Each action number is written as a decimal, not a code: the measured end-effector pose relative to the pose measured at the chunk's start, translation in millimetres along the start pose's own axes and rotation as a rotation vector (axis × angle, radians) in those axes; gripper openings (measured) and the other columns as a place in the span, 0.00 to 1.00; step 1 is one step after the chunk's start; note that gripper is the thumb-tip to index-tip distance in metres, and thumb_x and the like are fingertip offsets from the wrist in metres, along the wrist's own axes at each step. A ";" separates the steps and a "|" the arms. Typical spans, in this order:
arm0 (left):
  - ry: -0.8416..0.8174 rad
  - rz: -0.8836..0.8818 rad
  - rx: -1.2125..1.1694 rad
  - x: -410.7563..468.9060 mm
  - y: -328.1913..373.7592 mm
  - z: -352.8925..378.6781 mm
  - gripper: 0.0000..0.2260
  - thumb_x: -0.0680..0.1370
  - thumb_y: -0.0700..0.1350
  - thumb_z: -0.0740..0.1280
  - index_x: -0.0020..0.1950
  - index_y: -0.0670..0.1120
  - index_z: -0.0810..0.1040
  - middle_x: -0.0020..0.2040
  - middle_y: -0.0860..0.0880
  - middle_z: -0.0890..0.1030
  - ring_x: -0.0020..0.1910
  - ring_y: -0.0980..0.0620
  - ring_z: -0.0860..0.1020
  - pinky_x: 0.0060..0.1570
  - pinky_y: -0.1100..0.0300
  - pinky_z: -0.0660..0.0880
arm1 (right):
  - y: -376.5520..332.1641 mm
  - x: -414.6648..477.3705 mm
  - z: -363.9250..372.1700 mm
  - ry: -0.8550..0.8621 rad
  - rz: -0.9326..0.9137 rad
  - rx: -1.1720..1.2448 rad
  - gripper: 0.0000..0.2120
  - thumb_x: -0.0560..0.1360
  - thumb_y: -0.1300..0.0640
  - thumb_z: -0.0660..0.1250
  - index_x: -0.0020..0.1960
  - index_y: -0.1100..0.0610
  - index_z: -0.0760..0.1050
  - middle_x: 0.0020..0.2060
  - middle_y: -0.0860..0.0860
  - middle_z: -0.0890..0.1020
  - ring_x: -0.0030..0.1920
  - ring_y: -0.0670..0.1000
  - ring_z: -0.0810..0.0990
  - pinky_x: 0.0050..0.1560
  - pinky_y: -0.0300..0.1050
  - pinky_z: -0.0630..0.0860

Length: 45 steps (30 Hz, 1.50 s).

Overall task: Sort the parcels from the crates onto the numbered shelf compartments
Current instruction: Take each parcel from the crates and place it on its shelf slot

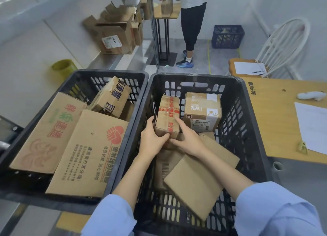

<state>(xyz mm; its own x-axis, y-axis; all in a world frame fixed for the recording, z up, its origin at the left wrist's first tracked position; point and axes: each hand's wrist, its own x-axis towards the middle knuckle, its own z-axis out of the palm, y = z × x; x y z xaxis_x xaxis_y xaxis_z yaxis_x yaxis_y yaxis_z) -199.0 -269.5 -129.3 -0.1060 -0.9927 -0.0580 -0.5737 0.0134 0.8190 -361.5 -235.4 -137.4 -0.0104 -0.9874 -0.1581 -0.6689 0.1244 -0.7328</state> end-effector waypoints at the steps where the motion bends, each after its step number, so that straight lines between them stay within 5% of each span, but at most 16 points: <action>1: -0.020 0.017 0.006 -0.7 0.5 -0.1 0.37 0.71 0.46 0.76 0.76 0.51 0.62 0.69 0.50 0.74 0.69 0.51 0.71 0.64 0.58 0.68 | 0.0 0.0 1.4 0.009 -0.008 -0.006 0.42 0.75 0.47 0.71 0.81 0.44 0.49 0.76 0.46 0.65 0.74 0.50 0.66 0.71 0.55 0.68; 4: -0.065 0.075 0.028 -4.3 3.9 0.3 0.35 0.72 0.44 0.76 0.75 0.50 0.64 0.71 0.50 0.71 0.70 0.52 0.69 0.68 0.50 0.71 | -0.7 -1.6 3.0 0.039 -0.028 0.015 0.40 0.76 0.50 0.71 0.80 0.46 0.53 0.76 0.47 0.66 0.74 0.50 0.66 0.71 0.55 0.67; 8: -0.027 0.125 0.016 -7.9 10.7 -3.5 0.34 0.72 0.44 0.76 0.75 0.51 0.64 0.70 0.52 0.70 0.69 0.53 0.69 0.66 0.58 0.67 | -7.1 -6.5 -2.9 0.083 -0.055 0.142 0.38 0.75 0.54 0.73 0.79 0.48 0.57 0.74 0.47 0.69 0.72 0.49 0.68 0.71 0.55 0.69; 12: -0.032 0.195 -0.060 -16.9 23.2 -14.9 0.34 0.72 0.43 0.76 0.74 0.51 0.65 0.70 0.52 0.71 0.69 0.53 0.70 0.68 0.50 0.71 | -16.1 -14.8 -16.6 0.108 -0.085 0.188 0.37 0.75 0.56 0.73 0.78 0.48 0.59 0.73 0.47 0.70 0.72 0.48 0.69 0.70 0.56 0.70; 18: -0.060 0.272 -0.139 -33.5 44.8 -27.5 0.29 0.73 0.42 0.75 0.71 0.49 0.67 0.69 0.52 0.73 0.64 0.60 0.70 0.56 0.72 0.71 | -28.7 -35.1 -47.2 0.134 -0.088 0.388 0.34 0.73 0.61 0.75 0.74 0.49 0.64 0.71 0.48 0.72 0.67 0.50 0.74 0.66 0.54 0.75; 23: -0.081 0.342 -0.217 -54.0 65.6 -38.8 0.31 0.73 0.44 0.75 0.73 0.52 0.67 0.70 0.51 0.70 0.69 0.54 0.68 0.68 0.49 0.70 | -36.3 -55.5 -72.1 0.131 -0.154 0.488 0.33 0.73 0.63 0.75 0.73 0.52 0.66 0.68 0.48 0.74 0.64 0.46 0.77 0.64 0.44 0.75; 26: -0.058 0.285 -0.310 -65.3 75.7 -48.4 0.29 0.73 0.49 0.75 0.72 0.56 0.68 0.71 0.53 0.70 0.69 0.54 0.68 0.70 0.48 0.68 | -44.5 -65.9 -82.0 0.108 -0.233 0.503 0.31 0.73 0.63 0.74 0.73 0.52 0.67 0.65 0.42 0.74 0.66 0.42 0.75 0.64 0.39 0.74; 28: -0.005 0.215 -0.392 -73.3 81.5 -54.3 0.29 0.72 0.53 0.75 0.70 0.57 0.70 0.71 0.53 0.71 0.70 0.53 0.69 0.69 0.48 0.69 | -49.2 -73.1 -85.6 0.094 -0.276 0.517 0.31 0.73 0.62 0.74 0.73 0.51 0.67 0.66 0.43 0.74 0.67 0.43 0.74 0.68 0.45 0.73; 33: 0.051 0.115 -0.503 -103.2 88.8 -62.2 0.32 0.70 0.50 0.77 0.71 0.52 0.69 0.63 0.59 0.75 0.61 0.61 0.74 0.50 0.72 0.75 | -57.3 -93.0 -93.3 0.062 -0.375 0.509 0.31 0.73 0.57 0.76 0.71 0.47 0.67 0.68 0.44 0.73 0.69 0.43 0.72 0.71 0.53 0.70; 39: 0.194 0.121 -0.444 -153.1 90.4 -71.5 0.34 0.69 0.48 0.79 0.71 0.56 0.69 0.62 0.63 0.73 0.59 0.64 0.73 0.50 0.70 0.71 | -62.3 -116.6 -90.7 -0.032 -0.465 0.448 0.33 0.71 0.56 0.77 0.70 0.48 0.66 0.72 0.44 0.68 0.70 0.46 0.70 0.68 0.54 0.73; 43: 0.272 0.176 -0.409 -183.2 91.6 -77.9 0.33 0.70 0.44 0.78 0.71 0.55 0.68 0.71 0.54 0.71 0.69 0.53 0.71 0.66 0.49 0.72 | -67.0 -124.6 -84.0 -0.068 -0.500 0.379 0.36 0.70 0.56 0.78 0.71 0.44 0.63 0.66 0.36 0.70 0.63 0.33 0.70 0.64 0.38 0.74; 45: 0.301 0.214 -0.365 -196.8 93.3 -82.2 0.35 0.69 0.42 0.79 0.72 0.54 0.67 0.71 0.54 0.70 0.70 0.54 0.70 0.69 0.47 0.70 | -71.5 -129.2 -80.9 -0.077 -0.532 0.310 0.42 0.70 0.55 0.78 0.75 0.38 0.58 0.65 0.30 0.67 0.62 0.27 0.67 0.58 0.27 0.69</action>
<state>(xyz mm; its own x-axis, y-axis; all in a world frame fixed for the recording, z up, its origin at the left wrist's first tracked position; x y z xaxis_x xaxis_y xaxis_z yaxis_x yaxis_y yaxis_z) -164.8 -82.8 5.4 0.0798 -0.9636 0.2551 -0.2382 0.2300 0.9436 -372.4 -124.7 -11.0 0.3267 -0.9135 0.2426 -0.3206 -0.3485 -0.8807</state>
